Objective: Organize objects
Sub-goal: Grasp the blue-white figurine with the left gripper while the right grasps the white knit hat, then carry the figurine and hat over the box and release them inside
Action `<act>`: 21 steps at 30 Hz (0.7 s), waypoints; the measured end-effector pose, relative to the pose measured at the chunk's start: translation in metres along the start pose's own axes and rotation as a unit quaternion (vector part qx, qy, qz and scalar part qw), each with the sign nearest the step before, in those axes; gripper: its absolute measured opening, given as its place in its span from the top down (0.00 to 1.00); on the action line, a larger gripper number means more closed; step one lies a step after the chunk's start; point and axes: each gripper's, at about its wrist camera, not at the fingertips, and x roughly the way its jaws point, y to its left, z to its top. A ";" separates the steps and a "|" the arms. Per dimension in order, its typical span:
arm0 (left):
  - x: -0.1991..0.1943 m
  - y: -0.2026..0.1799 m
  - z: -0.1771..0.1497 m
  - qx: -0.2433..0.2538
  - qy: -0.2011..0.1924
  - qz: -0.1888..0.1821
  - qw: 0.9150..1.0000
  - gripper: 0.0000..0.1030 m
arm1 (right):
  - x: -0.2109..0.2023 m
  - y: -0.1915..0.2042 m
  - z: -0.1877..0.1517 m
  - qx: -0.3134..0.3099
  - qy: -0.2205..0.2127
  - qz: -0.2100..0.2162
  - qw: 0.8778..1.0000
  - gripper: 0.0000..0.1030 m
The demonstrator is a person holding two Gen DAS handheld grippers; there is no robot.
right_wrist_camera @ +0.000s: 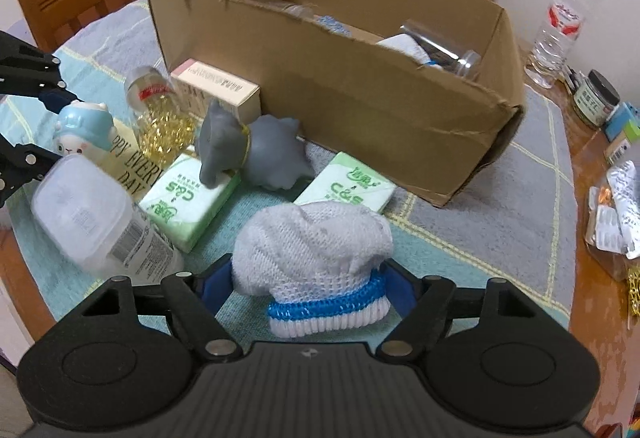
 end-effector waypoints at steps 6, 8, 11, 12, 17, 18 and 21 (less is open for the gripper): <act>-0.016 0.002 0.017 -0.009 0.004 0.011 1.000 0.54 | -0.016 -0.008 0.008 0.009 -0.001 0.002 1.000 0.21; -0.021 0.002 0.023 -0.008 0.012 0.018 1.000 0.54 | -0.022 -0.008 0.012 0.010 -0.001 0.005 1.000 0.21; -0.030 0.004 0.036 -0.018 0.018 0.010 1.000 0.54 | -0.036 -0.009 0.017 0.006 -0.004 0.008 1.000 0.21; -0.034 0.006 0.041 -0.025 0.013 0.007 1.000 0.54 | -0.041 -0.010 0.020 0.007 -0.006 0.008 1.000 0.21; -0.051 0.015 0.072 -0.039 -0.009 0.010 0.999 0.54 | -0.066 -0.020 0.041 0.019 -0.024 0.011 0.999 0.21; -0.053 0.017 0.080 -0.041 -0.013 0.008 0.999 0.54 | -0.070 -0.023 0.046 0.022 -0.029 0.011 0.999 0.21; -0.059 0.025 0.104 -0.042 -0.030 0.004 0.999 0.54 | -0.083 -0.032 0.062 0.034 -0.047 0.013 0.998 0.21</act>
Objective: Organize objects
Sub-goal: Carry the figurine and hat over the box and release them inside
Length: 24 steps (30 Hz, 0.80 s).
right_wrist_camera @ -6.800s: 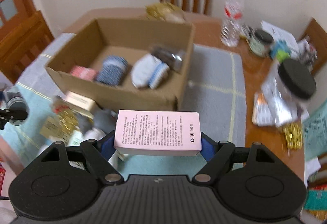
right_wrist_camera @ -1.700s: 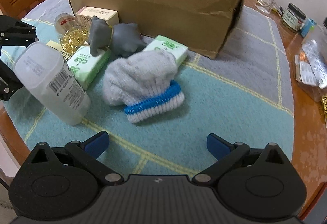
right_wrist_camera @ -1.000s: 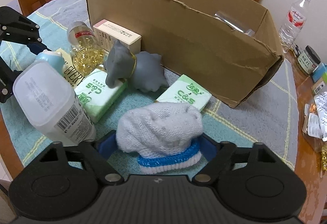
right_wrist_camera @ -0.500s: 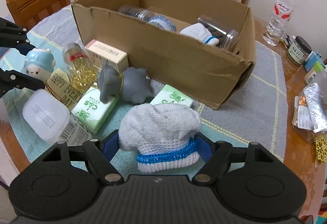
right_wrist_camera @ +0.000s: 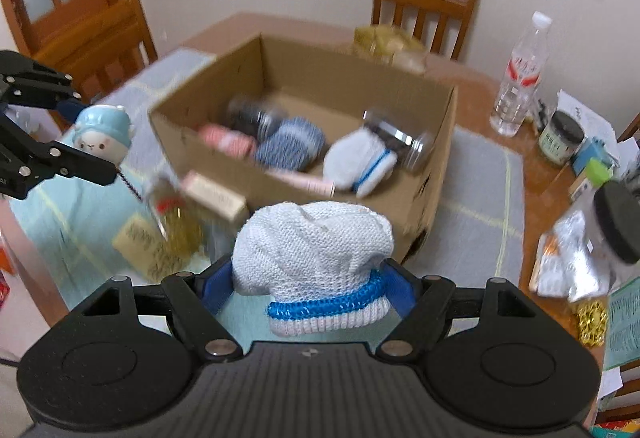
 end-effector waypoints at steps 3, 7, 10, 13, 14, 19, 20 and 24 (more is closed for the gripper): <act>0.000 0.004 0.025 0.011 -0.016 0.015 1.000 0.54 | -0.006 -0.005 0.017 0.006 -0.019 -0.002 1.000 0.21; 0.010 0.012 0.055 0.030 -0.023 0.037 0.999 0.54 | -0.010 -0.009 0.036 0.005 -0.040 -0.004 0.999 0.21; 0.025 0.026 0.076 0.025 -0.019 0.056 0.998 0.54 | -0.007 -0.009 0.050 -0.001 -0.050 -0.015 0.999 0.21; 0.039 0.038 0.092 0.016 -0.017 0.059 0.998 0.54 | -0.003 -0.013 0.063 0.000 -0.061 -0.025 0.998 0.20; 0.044 0.042 0.096 0.015 -0.016 0.061 0.998 0.54 | -0.001 -0.016 0.067 0.001 -0.066 -0.027 0.997 0.18; 0.067 0.057 0.109 0.004 -0.010 0.067 0.998 0.54 | 0.008 -0.025 0.078 0.014 -0.078 -0.058 0.995 0.00; 0.073 0.060 0.111 0.003 -0.006 0.068 0.998 0.54 | 0.008 -0.026 0.077 0.018 -0.076 -0.056 0.995 0.00; 0.092 0.073 0.116 -0.010 0.007 0.083 0.996 0.52 | 0.010 -0.029 0.071 0.022 -0.064 -0.059 0.996 0.00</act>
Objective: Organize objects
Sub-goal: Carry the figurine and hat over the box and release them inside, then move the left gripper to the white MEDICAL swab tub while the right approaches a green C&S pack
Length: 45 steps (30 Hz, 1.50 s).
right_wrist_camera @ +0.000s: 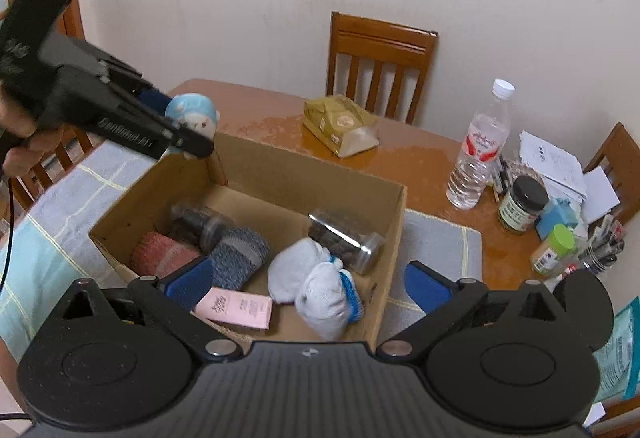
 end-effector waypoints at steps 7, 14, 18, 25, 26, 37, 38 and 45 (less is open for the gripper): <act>0.014 0.005 0.001 -0.010 -0.003 0.047 0.999 0.14 | -0.001 -0.004 -0.007 0.011 0.015 -0.001 1.000 0.00; 0.004 -0.001 -0.012 -0.006 0.007 0.059 0.998 0.10 | 0.000 -0.002 -0.014 0.008 0.026 0.003 1.000 0.00; -0.009 -0.001 -0.022 -0.022 0.011 0.060 0.998 0.09 | 0.000 0.001 -0.018 0.016 0.036 0.009 0.999 0.00; -0.027 -0.014 -0.054 -0.035 0.000 0.072 0.997 0.06 | -0.006 0.012 -0.037 0.022 0.032 0.019 0.999 0.00; -0.029 -0.018 -0.060 -0.037 0.000 0.077 0.996 0.06 | -0.006 0.015 -0.042 0.023 0.030 0.020 0.999 0.00; -0.052 -0.064 -0.128 -0.066 0.028 0.055 0.996 0.06 | -0.013 0.035 -0.095 0.059 0.057 0.046 0.996 0.00; -0.054 -0.069 -0.133 -0.065 0.031 0.057 0.996 0.06 | -0.013 0.037 -0.097 0.063 0.059 0.050 0.995 0.00; -0.069 -0.092 -0.163 -0.065 0.024 0.083 0.994 0.06 | -0.017 0.053 -0.114 0.054 0.074 0.066 0.994 0.00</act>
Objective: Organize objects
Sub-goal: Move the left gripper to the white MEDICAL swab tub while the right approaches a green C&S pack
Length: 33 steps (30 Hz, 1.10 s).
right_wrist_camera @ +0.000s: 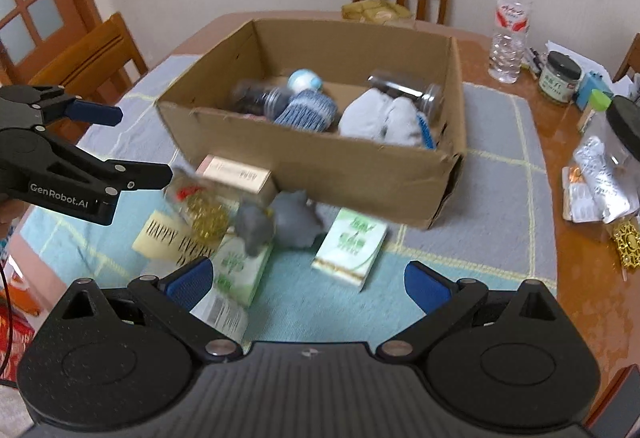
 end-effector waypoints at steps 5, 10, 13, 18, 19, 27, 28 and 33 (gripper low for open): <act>-0.007 0.003 -0.017 -0.046 0.001 0.010 0.999 0.06 | 0.004 0.011 -0.005 -0.010 0.009 0.006 1.000 0.00; -0.013 0.007 -0.034 -0.071 0.007 0.007 0.997 0.06 | 0.011 0.023 -0.007 -0.021 0.017 0.009 1.000 0.00; -0.014 0.012 -0.040 -0.079 0.012 0.008 0.997 0.06 | 0.015 0.028 -0.008 -0.024 0.022 0.005 0.999 0.00; -0.011 0.022 -0.047 -0.088 0.019 0.011 0.996 0.06 | 0.020 0.031 -0.014 -0.025 0.030 -0.008 0.999 0.00; -0.010 0.023 -0.047 -0.087 0.021 0.010 0.996 0.06 | 0.021 0.031 -0.016 -0.024 0.033 -0.012 0.999 0.00; -0.010 0.022 -0.048 -0.066 0.022 -0.010 0.998 0.06 | 0.017 0.028 -0.027 0.000 0.036 -0.006 0.999 0.00; -0.010 0.020 -0.048 -0.062 0.022 -0.015 0.998 0.06 | 0.016 0.028 -0.029 0.002 0.038 -0.005 0.999 0.00; -0.011 0.014 -0.049 -0.039 0.022 -0.029 0.999 0.06 | 0.009 0.024 -0.044 0.021 0.049 0.000 0.999 0.00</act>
